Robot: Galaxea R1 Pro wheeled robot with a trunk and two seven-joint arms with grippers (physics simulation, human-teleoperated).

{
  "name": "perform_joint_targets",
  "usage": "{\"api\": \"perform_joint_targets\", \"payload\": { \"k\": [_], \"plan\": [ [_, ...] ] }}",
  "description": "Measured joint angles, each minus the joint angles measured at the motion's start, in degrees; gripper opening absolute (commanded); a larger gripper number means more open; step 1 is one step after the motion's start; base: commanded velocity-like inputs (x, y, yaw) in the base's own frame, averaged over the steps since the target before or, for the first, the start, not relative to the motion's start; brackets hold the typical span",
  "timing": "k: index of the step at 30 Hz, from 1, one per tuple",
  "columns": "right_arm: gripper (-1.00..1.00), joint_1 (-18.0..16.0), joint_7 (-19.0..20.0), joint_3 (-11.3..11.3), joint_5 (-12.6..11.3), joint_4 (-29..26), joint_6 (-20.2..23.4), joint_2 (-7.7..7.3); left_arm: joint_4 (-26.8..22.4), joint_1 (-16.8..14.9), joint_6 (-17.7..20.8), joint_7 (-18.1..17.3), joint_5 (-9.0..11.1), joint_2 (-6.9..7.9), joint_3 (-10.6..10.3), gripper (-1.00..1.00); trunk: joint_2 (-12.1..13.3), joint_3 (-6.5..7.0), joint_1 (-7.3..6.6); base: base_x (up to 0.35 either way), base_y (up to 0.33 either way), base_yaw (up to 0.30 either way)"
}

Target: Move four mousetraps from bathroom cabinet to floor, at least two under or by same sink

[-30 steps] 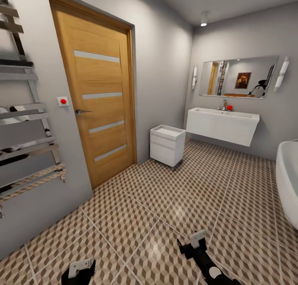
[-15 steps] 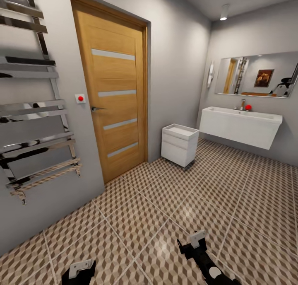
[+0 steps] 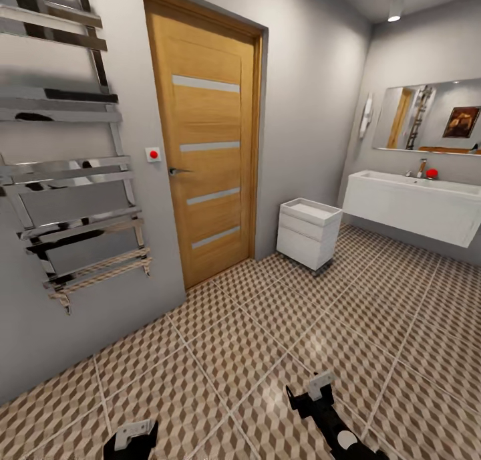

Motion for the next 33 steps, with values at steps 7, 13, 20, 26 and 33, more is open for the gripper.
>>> {"api": "perform_joint_targets", "payload": {
  "k": [7,13,20,26,33],
  "plan": [
    [1.00,0.0,0.0,0.0,0.0,0.0,0.0,0.00,0.0,0.0,0.0,0.0,0.0,-0.01,0.0,1.00,0.0,-0.42,0.00,0.000,-0.001,0.198],
    [1.00,0.0,-0.1,0.0,0.1,0.0,0.0,0.01,0.0,0.0,0.0,0.1,0.0,-0.01,0.0,1.00,0.0,-0.77,0.00,0.000,-0.197,0.198],
    [1.00,0.0,-0.1,-0.1,0.1,0.1,0.0,0.01,-0.1,0.0,0.0,0.1,-0.1,-0.01,0.0,1.00,0.0,-1.19,0.00,0.000,-0.286,0.198],
    [1.00,0.0,-0.1,-0.1,0.1,0.1,0.0,0.01,-0.1,0.0,0.0,0.1,-0.1,-0.01,0.0,1.00,0.0,-1.55,-0.01,0.033,-0.293,0.197],
    [1.00,0.0,-0.1,-0.1,0.1,0.1,0.0,0.01,-0.1,0.0,0.0,0.1,-0.1,-0.01,0.0,1.00,0.0,-1.97,-0.01,0.092,-0.296,0.198]
  ]
}}
